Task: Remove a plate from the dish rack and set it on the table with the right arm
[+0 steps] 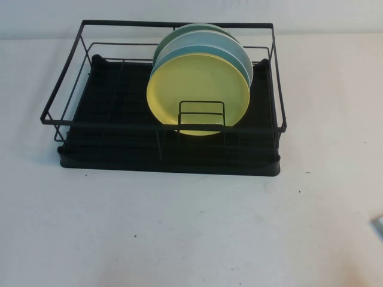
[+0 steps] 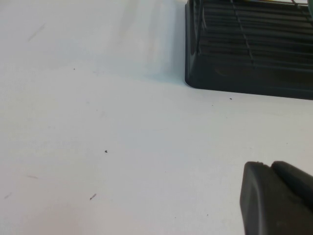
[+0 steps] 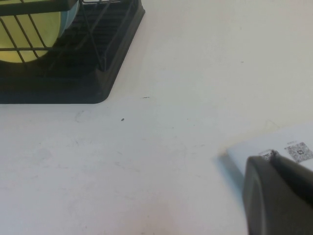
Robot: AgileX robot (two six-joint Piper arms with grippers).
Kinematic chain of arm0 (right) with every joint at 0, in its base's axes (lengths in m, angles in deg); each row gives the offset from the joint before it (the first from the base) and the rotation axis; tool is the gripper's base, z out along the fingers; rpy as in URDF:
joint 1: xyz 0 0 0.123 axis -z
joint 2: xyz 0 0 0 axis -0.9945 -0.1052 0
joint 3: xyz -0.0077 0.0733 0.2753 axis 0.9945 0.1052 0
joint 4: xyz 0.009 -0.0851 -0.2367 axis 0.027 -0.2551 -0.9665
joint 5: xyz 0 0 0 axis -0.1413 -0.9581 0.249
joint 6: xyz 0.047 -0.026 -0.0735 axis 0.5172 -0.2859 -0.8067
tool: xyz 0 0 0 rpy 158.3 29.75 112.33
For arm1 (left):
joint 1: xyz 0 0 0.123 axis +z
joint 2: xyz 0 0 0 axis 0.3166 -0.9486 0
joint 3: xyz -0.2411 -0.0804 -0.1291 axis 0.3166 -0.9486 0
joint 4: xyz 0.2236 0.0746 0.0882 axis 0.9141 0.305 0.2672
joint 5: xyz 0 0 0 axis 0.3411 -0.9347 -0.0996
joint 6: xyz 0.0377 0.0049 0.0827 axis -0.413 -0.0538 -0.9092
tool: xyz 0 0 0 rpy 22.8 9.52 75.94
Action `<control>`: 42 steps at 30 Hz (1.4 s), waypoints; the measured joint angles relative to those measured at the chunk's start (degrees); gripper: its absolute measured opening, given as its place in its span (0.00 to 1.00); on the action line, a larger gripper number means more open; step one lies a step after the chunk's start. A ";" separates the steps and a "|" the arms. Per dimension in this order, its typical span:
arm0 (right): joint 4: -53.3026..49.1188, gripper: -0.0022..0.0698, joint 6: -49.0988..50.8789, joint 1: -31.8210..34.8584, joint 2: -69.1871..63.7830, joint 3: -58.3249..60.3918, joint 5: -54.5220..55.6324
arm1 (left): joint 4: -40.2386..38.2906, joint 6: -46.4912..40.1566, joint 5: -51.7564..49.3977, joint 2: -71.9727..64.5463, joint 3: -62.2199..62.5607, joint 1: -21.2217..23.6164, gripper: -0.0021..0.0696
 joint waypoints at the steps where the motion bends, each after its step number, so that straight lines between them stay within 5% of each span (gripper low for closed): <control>1: 0.26 0.00 0.00 0.00 0.00 0.00 0.00 | 0.00 0.00 0.00 0.00 0.00 0.00 0.02; 8: 8.82 0.00 0.00 0.00 0.00 0.00 1.25 | 0.00 0.00 0.00 0.00 0.00 0.00 0.02; 18: 38.59 0.00 0.00 0.00 0.00 0.00 14.50 | 0.00 0.00 0.00 0.00 0.00 0.00 0.02; 29: 41.10 0.00 -0.13 0.00 -2.34 -1.54 8.99 | 0.00 0.00 0.00 0.00 0.00 0.00 0.02; 42: 33.67 0.00 -9.98 0.00 -31.43 -20.89 -1.91 | 0.00 0.00 0.00 0.00 0.00 0.00 0.02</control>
